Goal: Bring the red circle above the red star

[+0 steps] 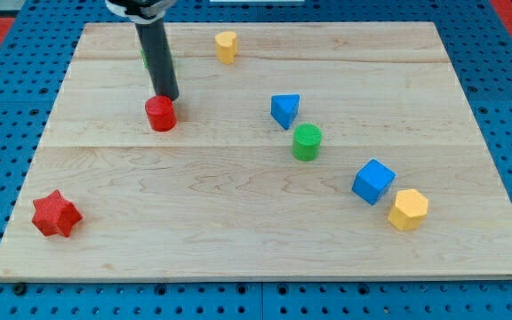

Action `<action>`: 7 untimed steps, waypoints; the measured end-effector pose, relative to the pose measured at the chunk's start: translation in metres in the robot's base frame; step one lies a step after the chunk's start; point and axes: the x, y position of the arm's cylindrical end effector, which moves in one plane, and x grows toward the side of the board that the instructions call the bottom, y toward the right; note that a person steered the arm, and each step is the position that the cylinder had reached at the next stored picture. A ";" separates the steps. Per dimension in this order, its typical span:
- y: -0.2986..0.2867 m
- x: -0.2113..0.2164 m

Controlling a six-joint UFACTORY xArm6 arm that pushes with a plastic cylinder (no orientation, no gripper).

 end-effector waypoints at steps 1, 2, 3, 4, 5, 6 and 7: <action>0.019 0.002; 0.019 0.015; 0.006 0.032; -0.022 0.032; -0.059 0.032; -0.089 0.034; -0.105 0.043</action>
